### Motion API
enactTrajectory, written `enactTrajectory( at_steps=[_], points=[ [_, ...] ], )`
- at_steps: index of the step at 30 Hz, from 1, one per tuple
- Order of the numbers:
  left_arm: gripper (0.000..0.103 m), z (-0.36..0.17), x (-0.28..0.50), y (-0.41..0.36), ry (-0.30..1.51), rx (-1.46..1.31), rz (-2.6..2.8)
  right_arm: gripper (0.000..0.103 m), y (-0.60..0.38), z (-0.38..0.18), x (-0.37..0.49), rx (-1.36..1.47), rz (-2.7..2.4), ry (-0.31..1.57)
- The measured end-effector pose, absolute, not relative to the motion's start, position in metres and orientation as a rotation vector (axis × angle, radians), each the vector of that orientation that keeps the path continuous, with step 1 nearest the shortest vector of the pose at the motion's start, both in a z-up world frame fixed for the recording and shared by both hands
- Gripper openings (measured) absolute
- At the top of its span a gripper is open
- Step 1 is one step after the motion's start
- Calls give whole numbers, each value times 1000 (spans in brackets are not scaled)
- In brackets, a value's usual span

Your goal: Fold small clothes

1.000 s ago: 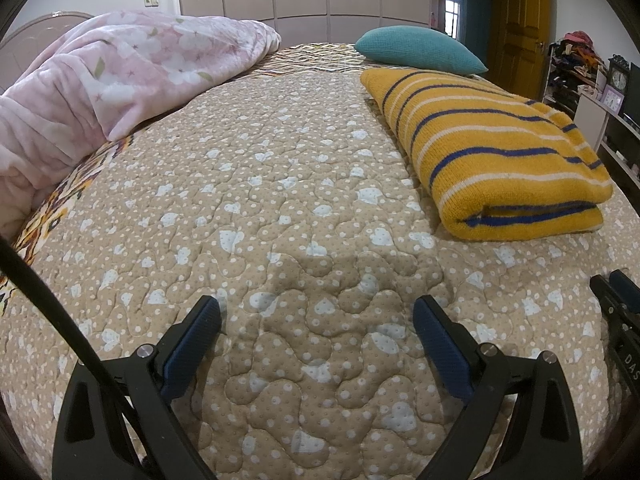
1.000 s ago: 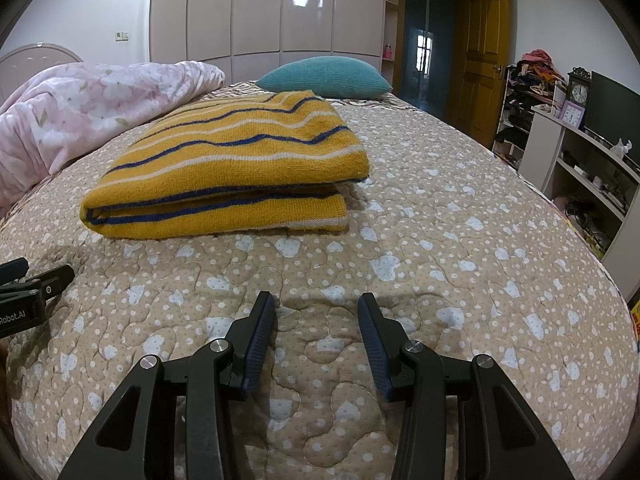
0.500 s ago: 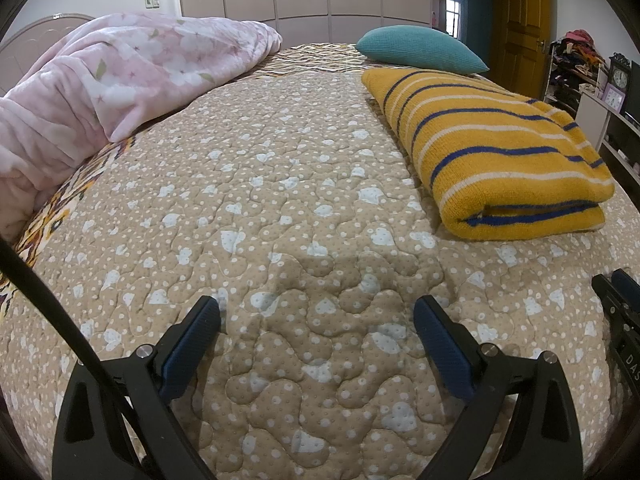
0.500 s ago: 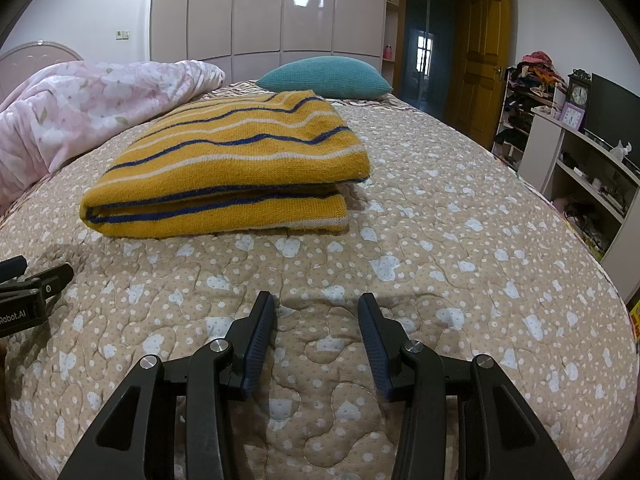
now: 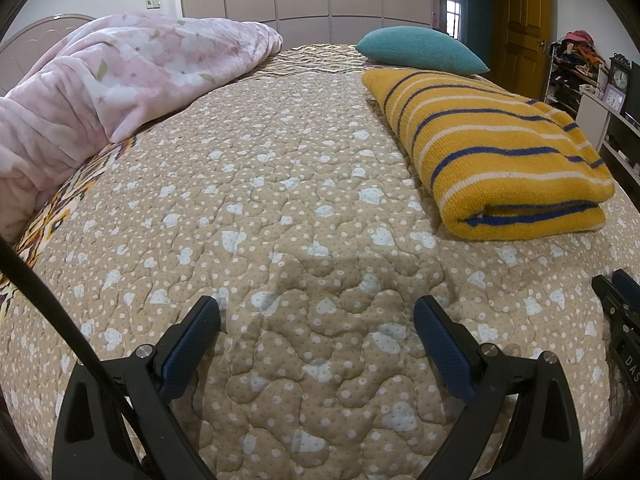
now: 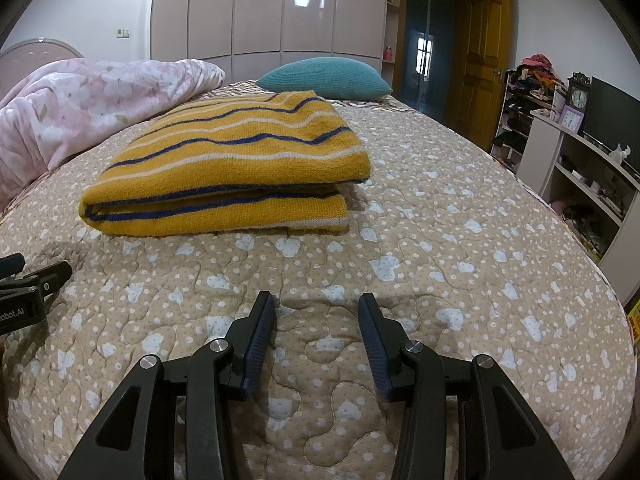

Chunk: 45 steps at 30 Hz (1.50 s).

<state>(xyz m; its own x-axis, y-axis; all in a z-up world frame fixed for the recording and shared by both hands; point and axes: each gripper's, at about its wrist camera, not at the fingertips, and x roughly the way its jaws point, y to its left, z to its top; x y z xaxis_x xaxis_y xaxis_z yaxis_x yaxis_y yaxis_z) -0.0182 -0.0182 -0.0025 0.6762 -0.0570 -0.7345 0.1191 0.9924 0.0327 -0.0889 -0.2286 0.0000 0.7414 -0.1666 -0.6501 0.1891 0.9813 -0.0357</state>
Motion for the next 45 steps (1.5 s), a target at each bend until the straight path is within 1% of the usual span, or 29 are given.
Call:
enactTrajectory(
  at_steps=[28, 34, 38, 42, 45],
  points=[
    [98, -2, -18, -18, 823, 83, -95, 49, -241, 2, -70, -44, -205, 727],
    [98, -1, -18, -19, 821, 123, -67, 49, -231, 4, -57, -171, -231, 802],
    [98, -1, -16, -17, 831, 148, -47, 49, -234, 7, -46, -225, -224, 895],
    [98, -3, -18, -9, 871, 73, -32, 49, -252, 10, -42, -179, -173, 969],
    [98, -1, -23, -8, 901, 45, -5, 52, -272, 10, -44, -119, -141, 995]
  ],
)
